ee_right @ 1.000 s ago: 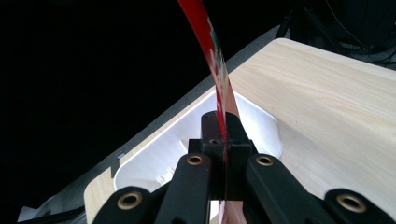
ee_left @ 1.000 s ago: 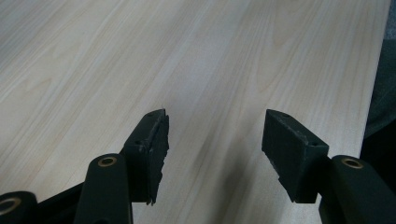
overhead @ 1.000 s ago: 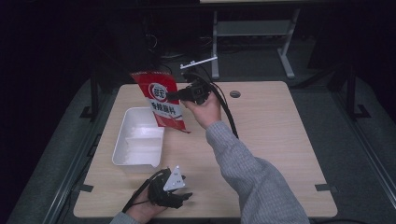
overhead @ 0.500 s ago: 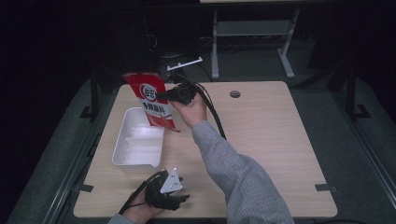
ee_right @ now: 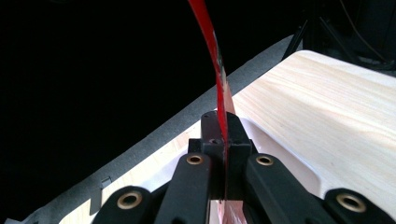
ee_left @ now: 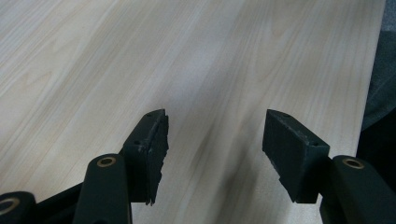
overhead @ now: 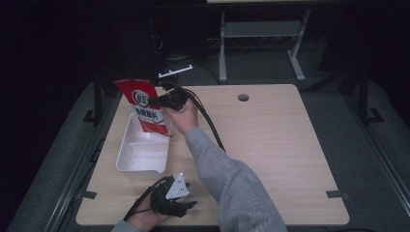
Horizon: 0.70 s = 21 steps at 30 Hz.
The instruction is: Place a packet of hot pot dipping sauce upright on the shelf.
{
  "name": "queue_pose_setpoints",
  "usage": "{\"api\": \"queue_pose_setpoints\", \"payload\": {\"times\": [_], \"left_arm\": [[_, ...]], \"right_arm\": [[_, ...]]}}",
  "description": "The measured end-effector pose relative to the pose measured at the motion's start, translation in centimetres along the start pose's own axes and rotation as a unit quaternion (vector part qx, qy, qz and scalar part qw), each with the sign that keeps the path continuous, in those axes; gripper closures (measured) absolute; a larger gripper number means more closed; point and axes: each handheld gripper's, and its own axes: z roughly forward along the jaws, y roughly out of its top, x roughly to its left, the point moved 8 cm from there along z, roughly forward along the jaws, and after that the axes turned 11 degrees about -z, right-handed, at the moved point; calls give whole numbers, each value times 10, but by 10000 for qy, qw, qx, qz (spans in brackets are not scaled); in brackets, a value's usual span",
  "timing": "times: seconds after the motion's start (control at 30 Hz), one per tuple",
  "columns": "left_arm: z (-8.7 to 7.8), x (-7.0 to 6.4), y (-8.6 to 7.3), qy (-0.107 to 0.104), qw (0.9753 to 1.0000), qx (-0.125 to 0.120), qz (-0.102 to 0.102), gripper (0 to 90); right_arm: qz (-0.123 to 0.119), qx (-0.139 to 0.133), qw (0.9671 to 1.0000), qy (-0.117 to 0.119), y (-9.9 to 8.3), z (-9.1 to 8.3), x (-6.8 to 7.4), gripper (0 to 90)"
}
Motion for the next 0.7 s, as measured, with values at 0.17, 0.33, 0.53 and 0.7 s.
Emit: {"api": "queue_pose_setpoints", "payload": {"times": [0.17, 0.33, 0.53, 0.7], "left_arm": [[4, 2, 1, -9, 10000, 8, -51, 396], [4, 2, 1, -14, 10000, -13, -40, 396], [3, 2, 0, -33, 10000, 12, -34, 394], [3, 2, 0, -27, 10000, 7, -30, 393]], "right_arm": [[54, -17, 10000, -4, -7, 13, -3, 895], [94, -121, 9999, -25, -11, 20, -6, 895], [152, -252, 9996, -13, -19, 20, -12, 891], [120, -174, 9998, -61, -22, 19, -12, 883]]}}
